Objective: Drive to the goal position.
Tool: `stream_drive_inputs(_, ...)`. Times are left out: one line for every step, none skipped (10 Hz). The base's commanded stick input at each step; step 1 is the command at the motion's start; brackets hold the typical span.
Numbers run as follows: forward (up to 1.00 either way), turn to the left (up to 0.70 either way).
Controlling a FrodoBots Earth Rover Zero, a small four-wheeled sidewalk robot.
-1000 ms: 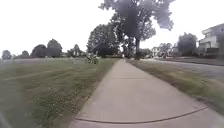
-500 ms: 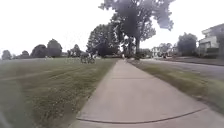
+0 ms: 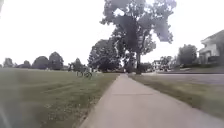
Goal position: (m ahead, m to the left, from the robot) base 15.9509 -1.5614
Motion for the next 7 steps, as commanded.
stream_drive_inputs(1.00,0.00)
stream_drive_inputs(1.00,0.00)
stream_drive_inputs(1.00,0.00)
stream_drive_inputs(1.00,-0.33)
stream_drive_inputs(1.00,-0.39)
stream_drive_inputs(1.00,-0.36)
stream_drive_inputs(1.00,-0.26)
